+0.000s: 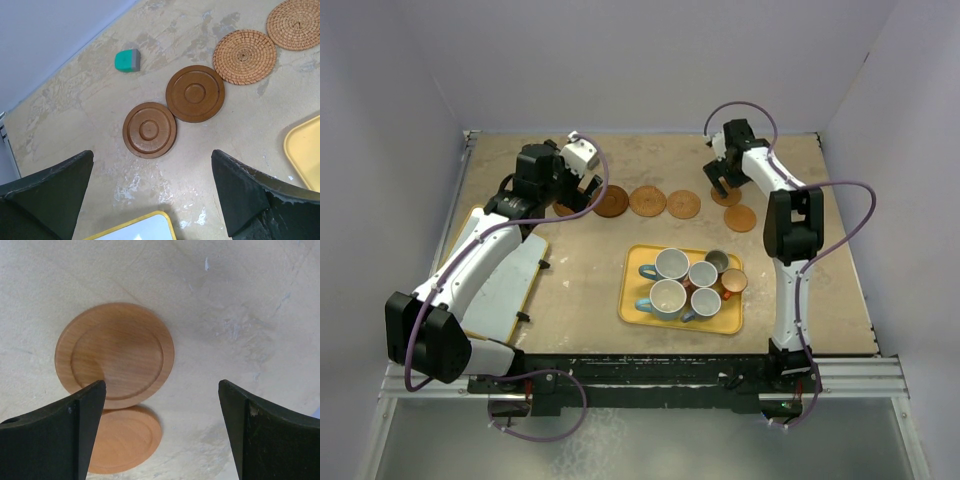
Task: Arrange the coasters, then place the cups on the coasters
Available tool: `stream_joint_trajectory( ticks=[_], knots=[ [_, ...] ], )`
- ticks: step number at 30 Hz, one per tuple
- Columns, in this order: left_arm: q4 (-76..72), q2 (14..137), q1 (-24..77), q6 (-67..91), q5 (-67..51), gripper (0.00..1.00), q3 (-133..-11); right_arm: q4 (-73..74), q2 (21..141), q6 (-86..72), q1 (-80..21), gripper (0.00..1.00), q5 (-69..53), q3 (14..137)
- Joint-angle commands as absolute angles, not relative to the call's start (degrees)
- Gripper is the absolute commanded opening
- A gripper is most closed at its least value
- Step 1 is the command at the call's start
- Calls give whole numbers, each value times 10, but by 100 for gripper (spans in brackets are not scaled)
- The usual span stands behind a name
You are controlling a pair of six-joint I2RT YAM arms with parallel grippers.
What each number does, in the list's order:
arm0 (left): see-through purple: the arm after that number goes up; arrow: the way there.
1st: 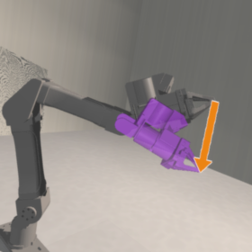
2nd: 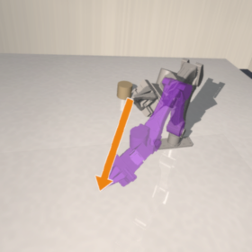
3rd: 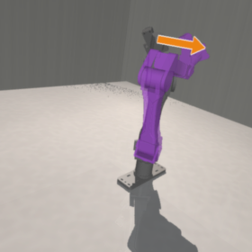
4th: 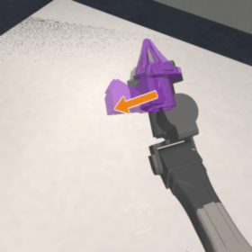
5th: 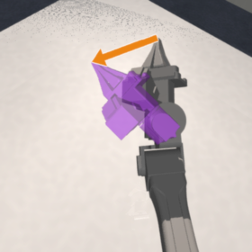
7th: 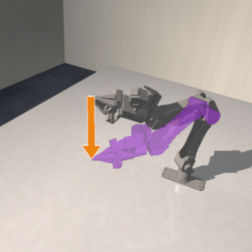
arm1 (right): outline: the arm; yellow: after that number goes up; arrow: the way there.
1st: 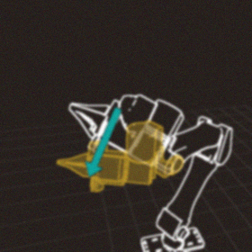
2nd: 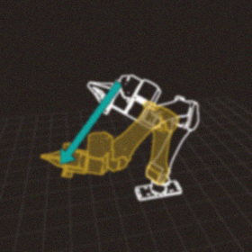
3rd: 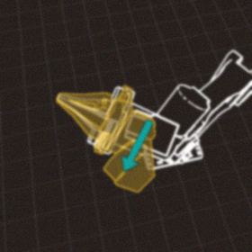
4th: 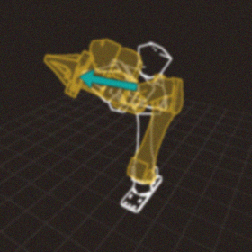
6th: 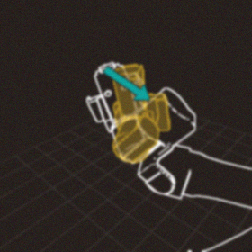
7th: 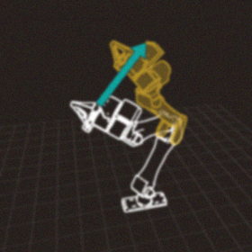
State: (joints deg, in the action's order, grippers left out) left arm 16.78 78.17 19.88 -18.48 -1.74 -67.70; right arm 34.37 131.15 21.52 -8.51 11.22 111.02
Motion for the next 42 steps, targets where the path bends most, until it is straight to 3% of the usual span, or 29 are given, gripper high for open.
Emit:
stream_joint_trajectory(
  ticks=[1,42],
  knots=[
    [141,766,194,-179,-28,98,-679,353,1316,224,-83,95,118,1150],
    [146,755,194,-185,-33,98,-673,399,1266,226,-134,92,115,1021]
  ],
)
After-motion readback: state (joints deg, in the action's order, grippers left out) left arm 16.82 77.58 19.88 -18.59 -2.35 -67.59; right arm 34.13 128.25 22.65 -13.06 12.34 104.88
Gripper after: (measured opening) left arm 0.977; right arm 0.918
